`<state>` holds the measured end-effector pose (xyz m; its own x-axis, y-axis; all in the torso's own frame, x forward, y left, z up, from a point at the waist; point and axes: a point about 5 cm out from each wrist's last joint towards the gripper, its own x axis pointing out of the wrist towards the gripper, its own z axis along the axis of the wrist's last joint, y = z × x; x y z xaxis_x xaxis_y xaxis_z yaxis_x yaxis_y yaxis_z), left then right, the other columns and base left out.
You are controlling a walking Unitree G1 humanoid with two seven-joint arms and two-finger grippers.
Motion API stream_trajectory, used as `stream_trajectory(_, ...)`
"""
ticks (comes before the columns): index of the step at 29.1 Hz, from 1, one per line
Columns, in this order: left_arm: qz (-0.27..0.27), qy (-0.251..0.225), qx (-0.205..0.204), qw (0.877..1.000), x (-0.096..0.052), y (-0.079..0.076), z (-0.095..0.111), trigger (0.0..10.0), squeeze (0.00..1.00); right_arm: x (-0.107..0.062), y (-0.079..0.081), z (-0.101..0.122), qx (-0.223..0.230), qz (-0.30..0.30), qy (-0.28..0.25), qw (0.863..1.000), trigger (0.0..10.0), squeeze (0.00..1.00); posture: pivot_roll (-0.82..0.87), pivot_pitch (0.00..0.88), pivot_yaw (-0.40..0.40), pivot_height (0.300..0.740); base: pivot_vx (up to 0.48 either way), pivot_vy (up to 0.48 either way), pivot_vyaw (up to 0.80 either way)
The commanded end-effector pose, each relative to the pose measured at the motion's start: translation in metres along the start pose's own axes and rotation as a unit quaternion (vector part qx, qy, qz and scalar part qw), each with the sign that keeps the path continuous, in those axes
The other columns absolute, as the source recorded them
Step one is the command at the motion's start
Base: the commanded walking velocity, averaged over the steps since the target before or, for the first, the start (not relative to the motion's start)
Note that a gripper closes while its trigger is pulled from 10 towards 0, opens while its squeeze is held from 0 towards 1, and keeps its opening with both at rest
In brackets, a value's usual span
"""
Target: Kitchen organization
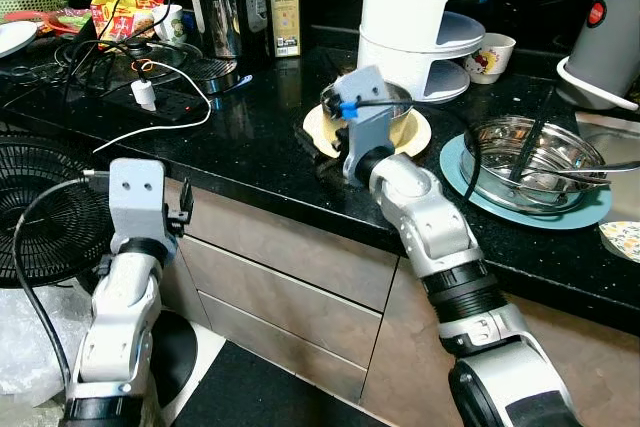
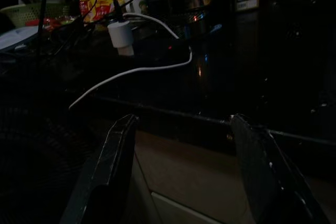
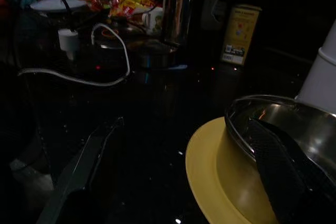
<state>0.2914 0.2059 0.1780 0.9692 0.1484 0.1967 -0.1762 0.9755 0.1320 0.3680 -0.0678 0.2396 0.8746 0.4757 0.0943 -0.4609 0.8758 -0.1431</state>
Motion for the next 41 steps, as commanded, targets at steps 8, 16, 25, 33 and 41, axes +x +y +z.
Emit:
stream_trajectory(8, 0.014, -0.023, 0.016, 1.000, 0.004, 0.012, 0.013, 10.0, 0.00, 0.001, 0.007, 0.013, 0.032, 0.033, -0.042, 0.998, 10.0, 0.00, 0.06, 0.000, 0.018, 0.740, 0.290, 0.000, -0.38)
stream_trajectory(16, 0.010, -0.020, 0.011, 1.000, 0.005, 0.010, 0.013, 10.0, 0.00, -0.001, 0.019, 0.022, -0.001, 0.091, -0.051, 0.995, 10.0, 0.00, 0.06, 0.000, 0.020, 0.740, 0.285, 0.000, 0.00)
stream_trajectory(25, 0.005, -0.017, 0.003, 1.000, 0.003, 0.004, 0.011, 10.0, 0.00, -0.008, 0.019, 0.031, -0.067, 0.146, -0.019, 0.987, 10.0, 0.00, 0.05, 0.000, 0.022, 0.740, 0.028, 0.000, 0.00)
stream_trajectory(33, -0.002, -0.013, -0.002, 1.000, 0.003, -0.002, 0.010, 10.0, 0.00, -0.014, 0.019, 0.027, -0.153, 0.180, 0.107, 0.966, 10.0, 0.00, 0.05, 0.000, 0.023, 0.740, 0.000, 0.000, 0.00)
stream_trajectory(41, -0.001, -0.010, -0.002, 1.000, 0.002, -0.001, 0.008, 10.0, 0.00, -0.020, 0.023, 0.019, -0.151, 0.187, 0.184, 0.953, 10.0, 0.00, 0.05, 0.000, 0.017, 0.740, 0.000, 0.000, 0.00)
